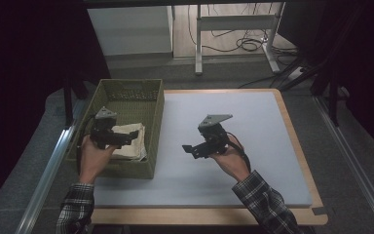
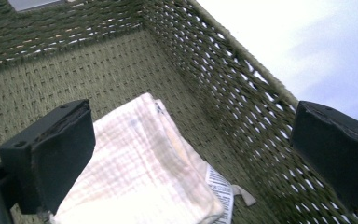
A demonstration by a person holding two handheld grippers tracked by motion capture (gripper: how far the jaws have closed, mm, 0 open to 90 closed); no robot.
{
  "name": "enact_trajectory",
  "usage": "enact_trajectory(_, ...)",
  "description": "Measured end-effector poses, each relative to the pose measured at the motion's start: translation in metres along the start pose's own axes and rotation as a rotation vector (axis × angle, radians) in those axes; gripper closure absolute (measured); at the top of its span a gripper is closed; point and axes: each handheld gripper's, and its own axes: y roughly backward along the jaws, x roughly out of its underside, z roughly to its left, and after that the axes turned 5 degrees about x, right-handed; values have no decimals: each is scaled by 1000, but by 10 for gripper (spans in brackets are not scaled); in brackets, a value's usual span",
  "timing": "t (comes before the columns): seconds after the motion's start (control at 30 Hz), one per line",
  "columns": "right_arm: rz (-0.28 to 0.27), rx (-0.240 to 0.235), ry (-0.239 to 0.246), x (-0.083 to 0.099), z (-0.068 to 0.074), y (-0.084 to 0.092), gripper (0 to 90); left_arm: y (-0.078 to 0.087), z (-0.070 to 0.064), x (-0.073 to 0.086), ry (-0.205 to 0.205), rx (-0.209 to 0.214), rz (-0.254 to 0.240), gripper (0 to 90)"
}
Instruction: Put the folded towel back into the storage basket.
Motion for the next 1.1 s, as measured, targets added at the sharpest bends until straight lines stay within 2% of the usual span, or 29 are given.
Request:
enact_trajectory(0.1,3,11,-26,12,-9,13,50,1,-9,1,-11,4,-8,0)
enact_trajectory(0.3,1,44,-38,29,-20,33,45,1,-22,2,-28,8,-11,0)
enact_trajectory(0.33,-1,50,-43,32,-22,37,45,1,-28,3,-39,20,-10,0)
enact_trajectory(0.37,-1,50,-43,32,-22,37,45,1,-28,3,-39,20,-10,0)
enact_trajectory(0.4,-1,59,-46,38,-25,44,45,-1,-35,3,-53,31,-12,0)
enact_trajectory(0.47,-2,65,-49,41,-27,47,45,-2,-39,3,-60,37,-14,0)
enact_trajectory(0.5,-3,73,-57,47,-31,53,45,-4,-47,4,-75,55,-15,0)
enact_trajectory(0.53,-3,73,-57,47,-31,53,45,-4,-47,4,-75,55,-15,0)
enact_trajectory(0.6,-4,87,-66,56,-35,61,45,-7,-59,3,-103,73,-14,0)
enact_trajectory(0.67,-2,92,-66,59,-36,64,45,-9,-63,3,-111,78,-13,0)
enact_trajectory(0.7,2,104,-68,65,-38,69,45,-11,-71,3,-127,89,-13,0)
enact_trajectory(0.73,2,104,-68,65,-38,69,45,-11,-71,3,-127,89,-13,0)
enact_trajectory(0.77,8,102,-74,71,-40,73,45,-13,-78,3,-138,102,-18,0)
enact_trajectory(0.8,8,102,-74,71,-40,73,45,-13,-78,3,-138,102,-18,0)
enact_trajectory(0.87,22,113,-77,80,-41,77,45,-15,-89,4,-153,121,-31,0)
enact_trajectory(0.97,20,115,-83,86,-42,81,45,-16,-97,4,-166,137,-31,0)
enact_trajectory(1.07,9,122,-99,95,-43,88,45,-21,-111,4,-198,157,-33,0)
enact_trajectory(1.1,9,122,-99,95,-43,88,45,-21,-111,4,-198,157,-33,0)
